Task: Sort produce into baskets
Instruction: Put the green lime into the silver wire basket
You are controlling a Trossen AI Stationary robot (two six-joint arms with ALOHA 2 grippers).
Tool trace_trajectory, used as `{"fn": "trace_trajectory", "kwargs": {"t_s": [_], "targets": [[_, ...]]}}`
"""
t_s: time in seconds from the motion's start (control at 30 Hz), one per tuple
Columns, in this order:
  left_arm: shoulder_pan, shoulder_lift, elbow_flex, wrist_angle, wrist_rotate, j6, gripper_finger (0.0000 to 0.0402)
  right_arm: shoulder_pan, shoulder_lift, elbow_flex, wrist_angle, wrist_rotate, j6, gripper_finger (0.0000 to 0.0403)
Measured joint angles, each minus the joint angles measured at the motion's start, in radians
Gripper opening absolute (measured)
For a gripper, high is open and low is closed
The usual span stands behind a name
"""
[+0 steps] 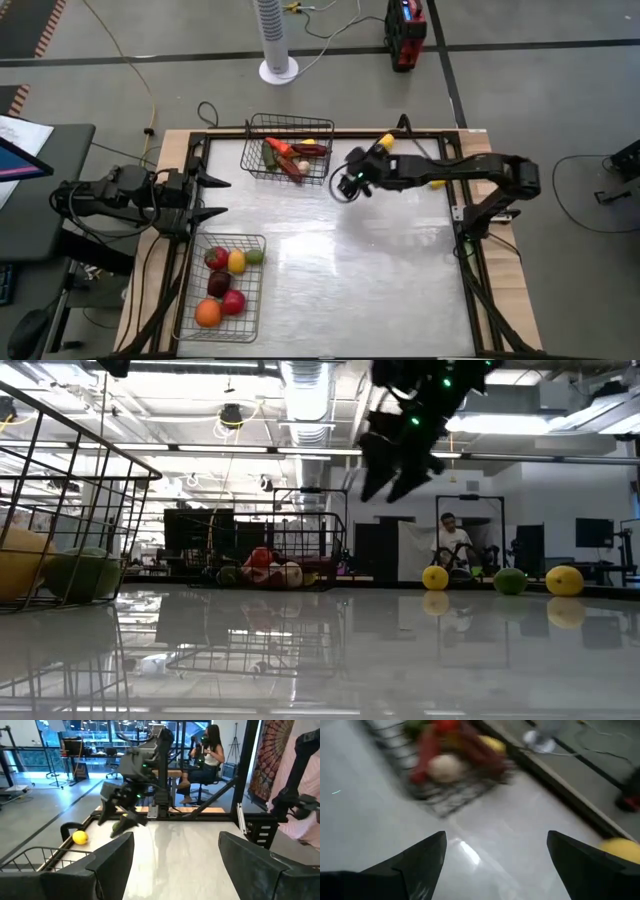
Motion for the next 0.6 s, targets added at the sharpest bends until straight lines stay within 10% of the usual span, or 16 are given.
{"fn": "trace_trajectory", "kwargs": {"t_s": [0.6], "targets": [[0.0, 0.0, 0.0, 0.027, -0.002, 0.019, 0.0279, -0.234, -0.092, -0.124, -0.118, -0.042, 0.092, 0.0372]]}}
